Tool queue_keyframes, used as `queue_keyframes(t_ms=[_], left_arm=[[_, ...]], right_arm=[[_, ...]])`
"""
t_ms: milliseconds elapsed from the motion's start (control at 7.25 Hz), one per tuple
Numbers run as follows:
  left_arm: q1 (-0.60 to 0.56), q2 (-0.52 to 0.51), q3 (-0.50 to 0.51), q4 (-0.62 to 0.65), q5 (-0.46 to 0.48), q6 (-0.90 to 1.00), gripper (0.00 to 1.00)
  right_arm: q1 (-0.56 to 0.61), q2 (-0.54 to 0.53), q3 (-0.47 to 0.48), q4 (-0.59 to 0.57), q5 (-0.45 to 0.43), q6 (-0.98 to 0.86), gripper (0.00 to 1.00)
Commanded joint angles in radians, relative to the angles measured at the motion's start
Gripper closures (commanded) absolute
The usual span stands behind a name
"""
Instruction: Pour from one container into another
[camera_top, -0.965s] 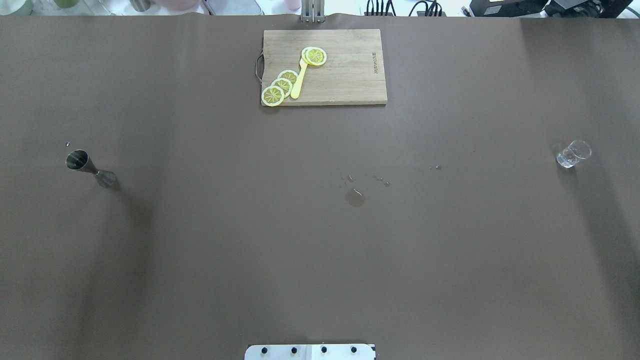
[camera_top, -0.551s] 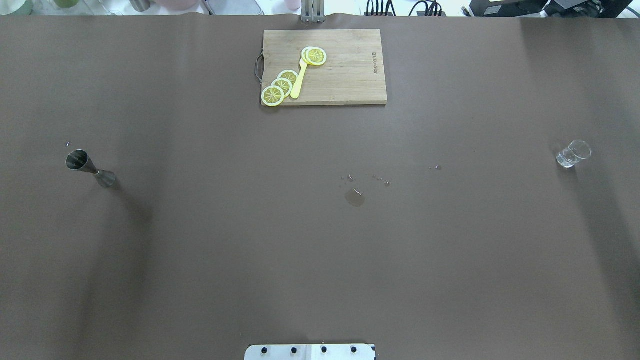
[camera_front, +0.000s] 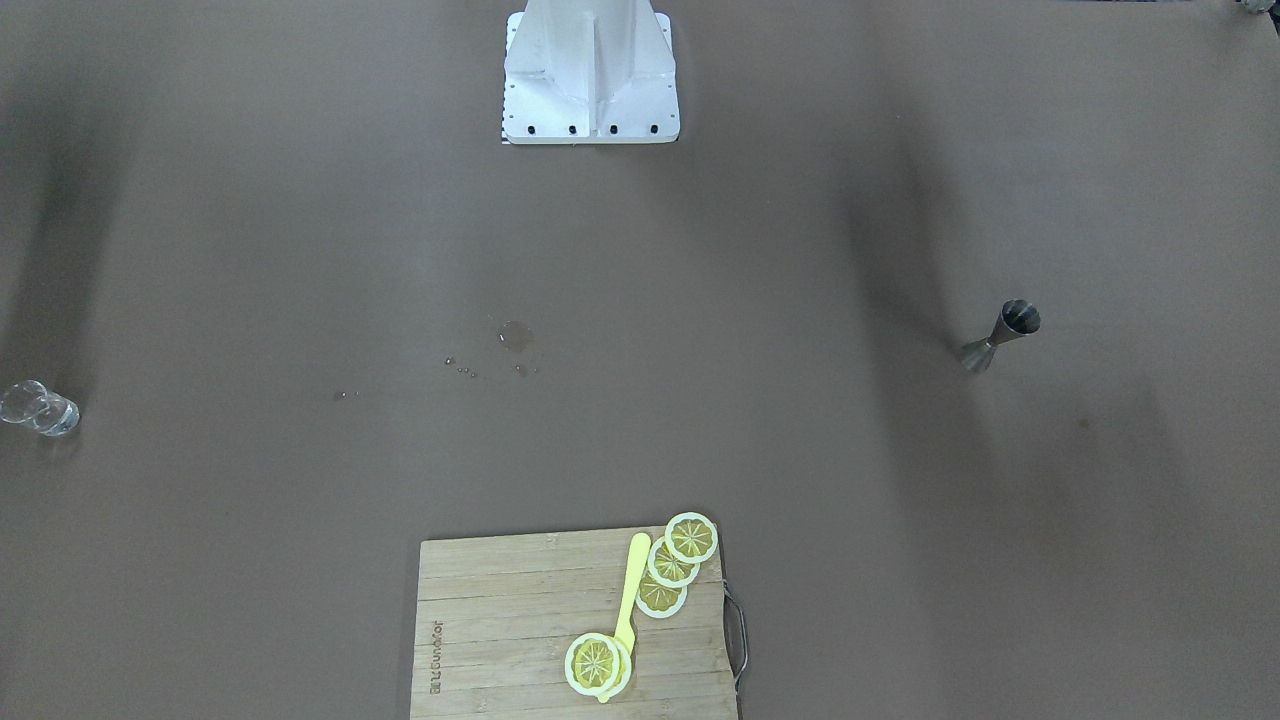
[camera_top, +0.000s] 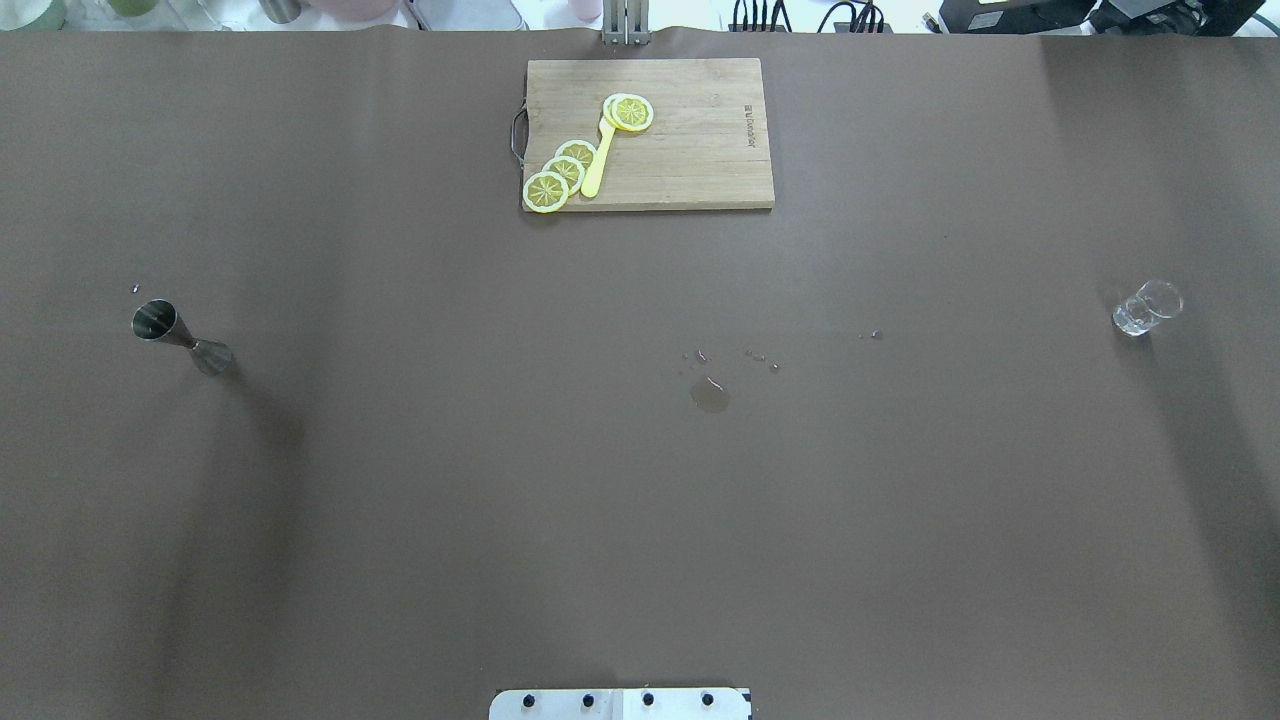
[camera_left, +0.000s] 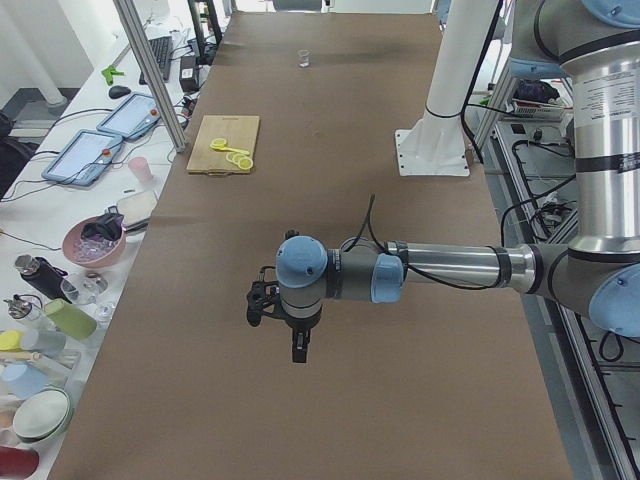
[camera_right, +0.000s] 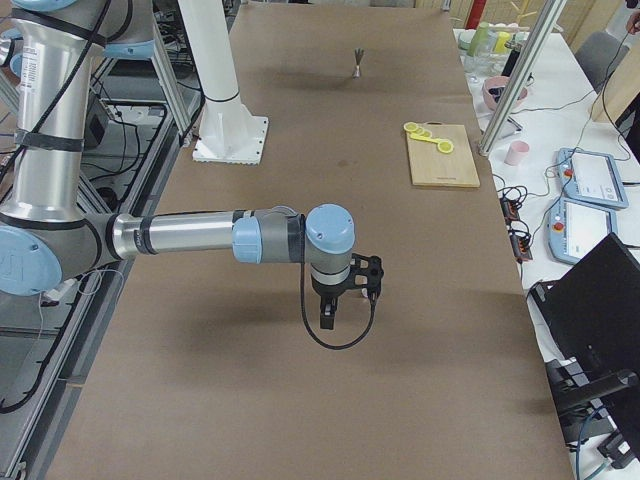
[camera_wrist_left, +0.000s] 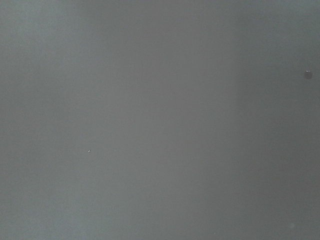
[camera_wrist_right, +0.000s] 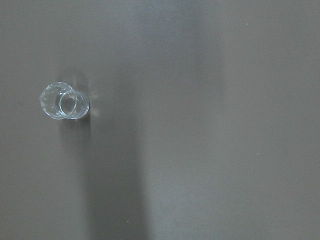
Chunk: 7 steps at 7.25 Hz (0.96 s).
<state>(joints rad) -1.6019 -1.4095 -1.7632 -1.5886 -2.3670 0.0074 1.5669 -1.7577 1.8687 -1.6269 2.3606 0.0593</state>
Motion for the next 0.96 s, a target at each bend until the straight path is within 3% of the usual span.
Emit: queue_keyframes(t_ms=[0,138,827], left_arm=[[0.0,-0.011,-0.007,-0.001,-0.032,-0.001,0.02],[0.0,-0.025,-0.007,-0.011,-0.032,-0.001,0.02],[0.0,-0.029,-0.009,-0.138,-0.031,-0.069,0.02]], right_arm=[[-0.001,-0.006,-0.008,0.078,-0.004,-0.134,0.0],[-0.001,-0.009,-0.02,0.138,-0.006,-0.151,0.0],[-0.004,-0.003,-0.06,0.159,-0.001,-0.22,0.0]])
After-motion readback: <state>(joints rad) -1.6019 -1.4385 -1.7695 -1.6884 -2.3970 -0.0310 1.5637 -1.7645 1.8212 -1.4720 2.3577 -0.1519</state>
